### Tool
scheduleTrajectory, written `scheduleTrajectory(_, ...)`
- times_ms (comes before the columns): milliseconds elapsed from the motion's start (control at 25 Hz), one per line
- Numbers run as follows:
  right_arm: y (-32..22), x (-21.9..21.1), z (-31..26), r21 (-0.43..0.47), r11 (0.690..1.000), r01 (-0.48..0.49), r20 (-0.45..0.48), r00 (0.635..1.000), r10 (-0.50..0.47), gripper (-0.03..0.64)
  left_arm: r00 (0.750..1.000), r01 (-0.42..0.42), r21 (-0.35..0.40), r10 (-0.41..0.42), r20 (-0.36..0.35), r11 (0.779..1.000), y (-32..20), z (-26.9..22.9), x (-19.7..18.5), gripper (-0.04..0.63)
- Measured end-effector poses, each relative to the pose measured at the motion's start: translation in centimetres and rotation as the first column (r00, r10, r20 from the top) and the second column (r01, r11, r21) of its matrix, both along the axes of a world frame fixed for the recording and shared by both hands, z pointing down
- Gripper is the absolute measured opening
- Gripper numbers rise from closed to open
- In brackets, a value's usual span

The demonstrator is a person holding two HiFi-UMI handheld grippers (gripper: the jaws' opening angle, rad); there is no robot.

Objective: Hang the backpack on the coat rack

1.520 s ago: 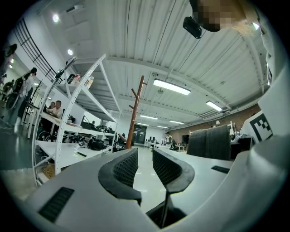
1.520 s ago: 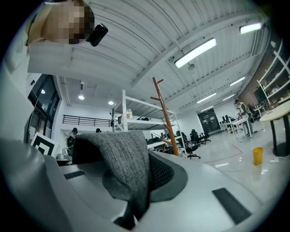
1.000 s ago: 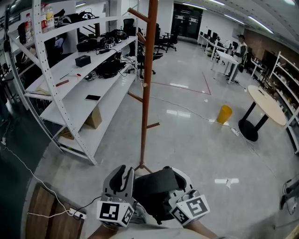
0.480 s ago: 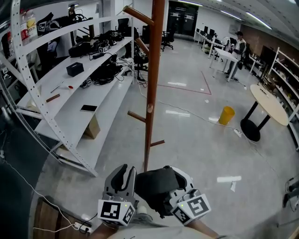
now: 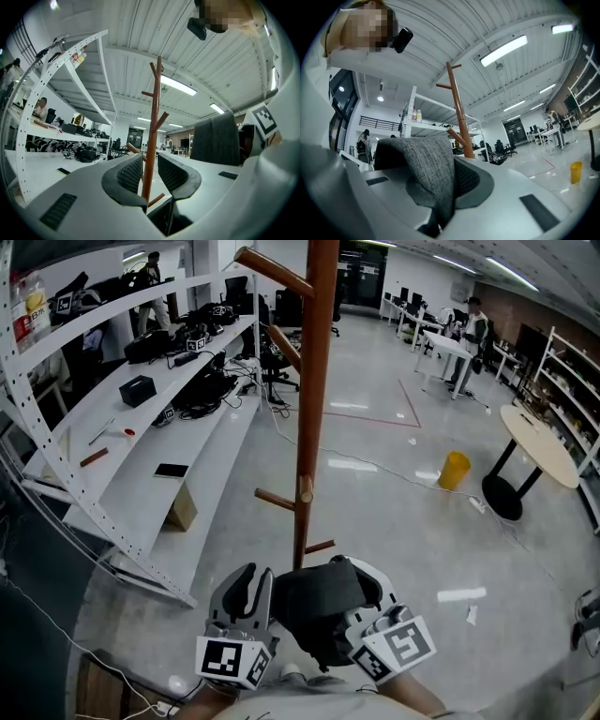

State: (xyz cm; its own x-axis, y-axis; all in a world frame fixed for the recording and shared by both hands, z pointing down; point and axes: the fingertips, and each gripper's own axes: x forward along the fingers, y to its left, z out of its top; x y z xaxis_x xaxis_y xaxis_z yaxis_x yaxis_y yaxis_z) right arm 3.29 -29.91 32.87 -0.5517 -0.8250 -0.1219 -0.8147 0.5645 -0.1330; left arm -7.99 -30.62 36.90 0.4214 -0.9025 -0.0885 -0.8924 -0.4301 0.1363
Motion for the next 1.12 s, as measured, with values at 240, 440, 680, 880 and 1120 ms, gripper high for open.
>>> scheduleTrajectory(240,-1.9,0.4,-4.8,0.023,1.000,0.007,-0.041,0.999,-0.006,0.031,0.999,0.036,0.007,-0.035,-0.034,0.999,-0.9,-0.7,-0.5,0.112)
scheduleTrajectory(440,-4.3,0.8,-9.4,0.047,0.999,0.015,-0.032,0.999,-0.014,0.030,0.996,0.070,0.018,-0.069,-0.052,0.997,-1.4,-1.2,-1.0,0.112)
scheduleTrajectory(680,-7.3,-0.3,-11.8,0.029,0.999,0.045,-0.056,0.997,-0.044,0.031,0.994,0.091,0.001,-0.090,-0.069,0.996,-1.7,-0.6,-1.4,0.112)
scheduleTrajectory(880,-9.9,-0.6,-11.6,0.004,1.000,0.028,-0.083,0.996,-0.028,0.029,0.991,0.099,-0.012,-0.099,-0.091,0.995,-1.8,-0.1,-1.5,0.112)
scheduleTrajectory(1120,-13.3,1.4,-8.9,-0.054,0.996,-0.071,-0.081,0.994,0.066,0.030,0.990,0.102,-0.024,-0.104,-0.094,0.994,-1.9,0.4,-1.6,0.112)
